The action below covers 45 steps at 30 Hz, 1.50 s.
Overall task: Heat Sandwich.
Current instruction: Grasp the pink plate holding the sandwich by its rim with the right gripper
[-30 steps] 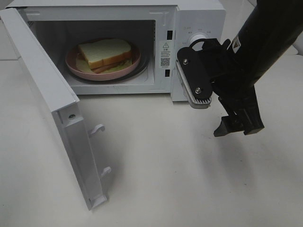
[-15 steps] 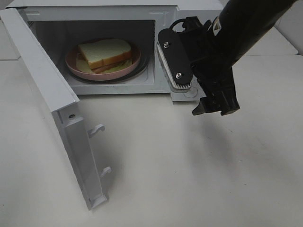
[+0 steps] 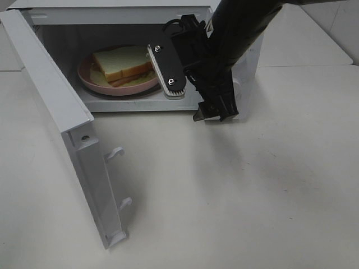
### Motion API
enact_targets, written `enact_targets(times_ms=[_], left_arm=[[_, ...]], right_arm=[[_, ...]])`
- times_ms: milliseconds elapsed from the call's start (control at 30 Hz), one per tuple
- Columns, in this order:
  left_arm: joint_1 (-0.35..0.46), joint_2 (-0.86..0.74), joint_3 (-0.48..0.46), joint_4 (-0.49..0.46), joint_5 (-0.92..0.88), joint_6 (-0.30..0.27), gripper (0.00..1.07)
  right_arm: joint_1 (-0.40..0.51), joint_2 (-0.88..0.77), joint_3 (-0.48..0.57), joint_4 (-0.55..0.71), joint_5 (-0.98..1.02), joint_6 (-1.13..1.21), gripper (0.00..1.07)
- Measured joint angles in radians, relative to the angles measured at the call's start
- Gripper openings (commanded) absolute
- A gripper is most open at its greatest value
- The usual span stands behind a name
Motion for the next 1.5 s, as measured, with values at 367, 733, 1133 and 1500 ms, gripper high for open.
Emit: enact_targets(times_ms=[367,733,1133,1500], left_arm=[[0.0,0.0,0.0,0.0,0.0,0.0,1.0],[0.0,0.0,0.0,0.0,0.0,0.0,1.0],[0.0,0.0,0.0,0.0,0.0,0.0,1.0],[0.0,0.0,0.0,0.0,0.0,0.0,1.0]], right_arm=[[0.0,0.13,-0.134,-0.001,-0.028,-0.007,0.9],[0.0,0.249,-0.234,0.011,-0.065,-0.007,0.88],[0.0,0.386,-0.37,0.014,-0.099,0.003,0.88],[0.0,0.481,-0.502,0.014,-0.062,0.005,0.86]])
